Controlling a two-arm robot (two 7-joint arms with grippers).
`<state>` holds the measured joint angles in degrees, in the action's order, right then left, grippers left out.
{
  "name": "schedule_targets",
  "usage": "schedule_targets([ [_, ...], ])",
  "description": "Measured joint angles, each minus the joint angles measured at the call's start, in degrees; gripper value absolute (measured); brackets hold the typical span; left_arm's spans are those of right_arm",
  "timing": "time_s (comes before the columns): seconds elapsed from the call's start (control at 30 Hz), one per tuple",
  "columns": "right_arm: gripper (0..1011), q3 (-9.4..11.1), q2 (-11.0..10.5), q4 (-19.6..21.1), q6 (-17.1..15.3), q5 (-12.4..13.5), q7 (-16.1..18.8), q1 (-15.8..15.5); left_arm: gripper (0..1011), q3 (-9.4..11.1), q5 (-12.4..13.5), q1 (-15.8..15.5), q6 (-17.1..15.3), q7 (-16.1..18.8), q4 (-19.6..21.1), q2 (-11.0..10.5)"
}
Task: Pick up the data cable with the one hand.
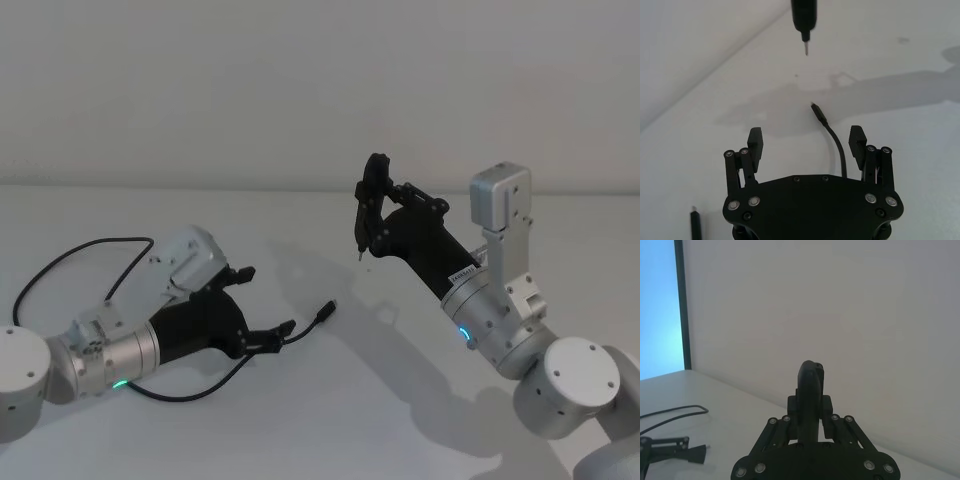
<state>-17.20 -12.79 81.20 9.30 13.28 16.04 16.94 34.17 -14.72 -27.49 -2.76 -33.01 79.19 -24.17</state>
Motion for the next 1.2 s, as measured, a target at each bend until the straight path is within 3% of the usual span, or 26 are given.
schedule_targets([
  [0.5, 275, 0.33, 0.63, -0.95, 0.62, 0.04, 1.64, 0.15, 1001, 2.03, 0.41, -0.92, -2.49, -3.49, -0.91, -0.55],
  [1.2, 275, 0.06, 0.81, -2.24, -0.25, 1.77, 3.84, 0.13, 1001, 2.80, 1.94, -1.00, -5.56, -3.01, 0.29, -1.36],
])
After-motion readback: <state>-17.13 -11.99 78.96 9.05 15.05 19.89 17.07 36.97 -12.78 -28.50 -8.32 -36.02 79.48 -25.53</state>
